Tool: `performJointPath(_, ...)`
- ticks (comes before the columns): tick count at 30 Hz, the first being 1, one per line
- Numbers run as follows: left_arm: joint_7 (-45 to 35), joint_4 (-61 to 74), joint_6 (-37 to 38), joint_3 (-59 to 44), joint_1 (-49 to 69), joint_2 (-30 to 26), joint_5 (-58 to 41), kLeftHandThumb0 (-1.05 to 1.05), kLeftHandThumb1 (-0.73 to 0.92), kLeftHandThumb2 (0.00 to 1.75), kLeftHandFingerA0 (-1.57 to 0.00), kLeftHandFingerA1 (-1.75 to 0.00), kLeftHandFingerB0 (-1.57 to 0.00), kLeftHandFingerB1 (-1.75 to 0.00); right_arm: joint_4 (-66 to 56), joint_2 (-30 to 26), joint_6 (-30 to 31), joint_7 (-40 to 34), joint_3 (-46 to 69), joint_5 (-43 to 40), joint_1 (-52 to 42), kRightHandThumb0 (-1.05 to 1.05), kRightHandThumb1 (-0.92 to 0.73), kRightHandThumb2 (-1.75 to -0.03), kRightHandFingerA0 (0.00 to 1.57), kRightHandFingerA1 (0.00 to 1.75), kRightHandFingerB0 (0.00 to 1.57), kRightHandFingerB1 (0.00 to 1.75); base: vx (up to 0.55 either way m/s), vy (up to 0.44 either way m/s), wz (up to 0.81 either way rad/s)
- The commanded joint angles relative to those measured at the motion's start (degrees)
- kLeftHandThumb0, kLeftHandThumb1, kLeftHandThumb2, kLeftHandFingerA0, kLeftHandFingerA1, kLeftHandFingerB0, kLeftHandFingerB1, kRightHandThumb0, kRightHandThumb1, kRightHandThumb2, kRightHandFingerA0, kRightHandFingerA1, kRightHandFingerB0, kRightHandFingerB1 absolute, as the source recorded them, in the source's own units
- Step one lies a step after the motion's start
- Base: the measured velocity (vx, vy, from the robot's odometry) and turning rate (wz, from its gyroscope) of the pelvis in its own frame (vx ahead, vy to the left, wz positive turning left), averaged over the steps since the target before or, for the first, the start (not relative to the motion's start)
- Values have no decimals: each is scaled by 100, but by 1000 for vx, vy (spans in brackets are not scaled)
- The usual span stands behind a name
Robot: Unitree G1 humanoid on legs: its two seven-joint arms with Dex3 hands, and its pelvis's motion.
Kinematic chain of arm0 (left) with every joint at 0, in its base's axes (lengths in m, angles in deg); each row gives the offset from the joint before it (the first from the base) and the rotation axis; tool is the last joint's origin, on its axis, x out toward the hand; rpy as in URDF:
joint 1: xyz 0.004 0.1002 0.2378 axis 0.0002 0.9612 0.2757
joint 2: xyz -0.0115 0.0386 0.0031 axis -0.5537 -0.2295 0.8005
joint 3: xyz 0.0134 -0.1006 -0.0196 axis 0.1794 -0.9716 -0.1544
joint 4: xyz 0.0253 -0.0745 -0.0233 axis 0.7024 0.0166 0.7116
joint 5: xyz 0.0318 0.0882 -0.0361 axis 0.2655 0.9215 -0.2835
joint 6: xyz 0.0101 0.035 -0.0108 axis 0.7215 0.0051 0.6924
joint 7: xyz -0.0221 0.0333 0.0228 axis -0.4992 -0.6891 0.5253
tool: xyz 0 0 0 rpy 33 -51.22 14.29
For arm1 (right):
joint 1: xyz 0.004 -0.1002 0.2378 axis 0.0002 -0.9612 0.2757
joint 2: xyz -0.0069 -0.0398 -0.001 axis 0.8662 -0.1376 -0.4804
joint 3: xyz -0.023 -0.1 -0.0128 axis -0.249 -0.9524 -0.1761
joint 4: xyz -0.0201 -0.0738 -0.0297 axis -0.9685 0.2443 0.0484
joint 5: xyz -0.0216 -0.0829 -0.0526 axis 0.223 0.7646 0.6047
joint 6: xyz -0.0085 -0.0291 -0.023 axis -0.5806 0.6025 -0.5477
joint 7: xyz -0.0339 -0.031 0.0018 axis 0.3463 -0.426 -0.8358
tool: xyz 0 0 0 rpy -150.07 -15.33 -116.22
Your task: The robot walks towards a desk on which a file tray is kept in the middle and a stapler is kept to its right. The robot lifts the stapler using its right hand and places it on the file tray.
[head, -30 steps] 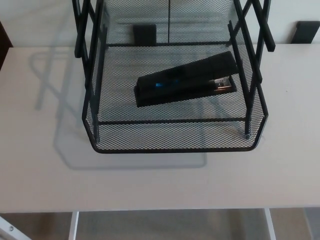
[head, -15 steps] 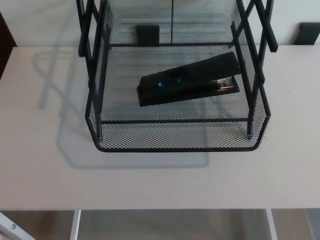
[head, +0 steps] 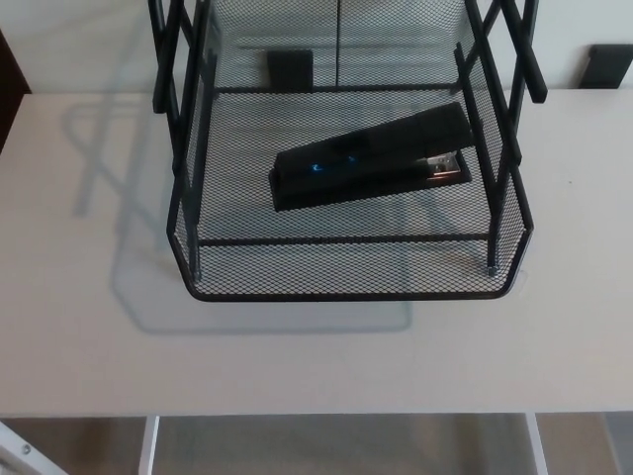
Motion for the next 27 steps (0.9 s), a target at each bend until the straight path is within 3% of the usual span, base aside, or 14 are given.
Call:
performJointPath(1,37,0,-26,152,35,-97,50,-89,91,120,-18,-86,0,-51,44,-136,-247,37,-103,-148,-44,-57,-66,-60,14,44,3,25,0,0,0)
performJointPath(2,51,-12,-73,170,10,-106,38,-89,79,129,-15,-79,0,-53,39,-119,-305,-40,-132,-137,-54,-57,-66,-59,17,43,3,25,0,0,0)
performJointPath(4,22,-58,-79,242,129,-161,83,-89,80,129,-20,-81,0,-53,75,-137,-293,-79,-315,-6,-85,-58,-65,-59,17,43,3,25,0,0,0)
performJointPath(5,-28,-33,-56,241,152,-147,50,-87,85,143,-8,-73,-7,-54,138,-91,-384,-152,-285,-77,-75,-55,-62,-61,16,42,8,21,0,0,0)
performJointPath(8,29,20,-122,302,-116,-72,35,-87,85,142,-12,-75,-7,-54,134,-145,-366,-268,-331,-110,185,-56,-62,-61,24,45,10,21,0,0,0)
performJointPath(9,28,17,-82,370,-102,-80,96,-88,82,127,-23,-82,0,-53,142,-124,-454,-125,-257,-222,153,-55,-62,-61,16,46,8,21,0,0,0)
performJointPath(10,29,14,-77,385,-102,-82,97,-88,82,127,-23,-82,0,-53,150,-123,-468,-110,-253,-237,153,-55,-62,-61,16,46,8,21,0,0,0)
performJointPath(11,28,-1,-104,403,-85,-90,85,-89,83,126,-27,-84,0,-55,140,-129,-322,-109,-265,-255,175,-34,-48,-100,0,51,0,51,0,0,0)
performJointPath(12,21,-5,-96,406,-56,-98,74,-89,83,126,-27,-84,0,-55,143,-126,-333,-105,-275,-261,158,-34,-48,-100,0,51,0,51,0,0,0)
performJointPath(13,-51,-32,-143,388,-21,-114,38,-88,82,126,-26,-83,0,-55,124,-136,-392,-111,-314,-233,126,-53,-62,-61,14,43,8,20,0,0,0)
performJointPath(22,-36,-17,-218,566,71,-145,105,-83,82,138,-23,-77,0,-59,191,-202,-307,-148,-422,-269,159,-53,-62,-61,12,45,8,21,0,0,0)
performJointPath(23,-41,-12,-254,516,68,-137,35,-81,79,136,-21,-77,0,-59,99,-171,-408,-170,-427,-272,94,-34,-48,-100,0,51,0,51,0,0,0)
performJointPath(24,-27,-14,-251,564,78,-141,82,-81,79,135,-24,-78,0,-60,87,-177,-405,-167,-451,-252,91,-54,-63,-61,11,44,8,21,0,0,0)
performJointPath(27,-77,-39,-251,616,80,-124,102,-79,75,134,-27,-78,0,-60,105,-238,-377,-66,-581,-182,128,-55,-66,-59,8,42,1,24,0,0,0)
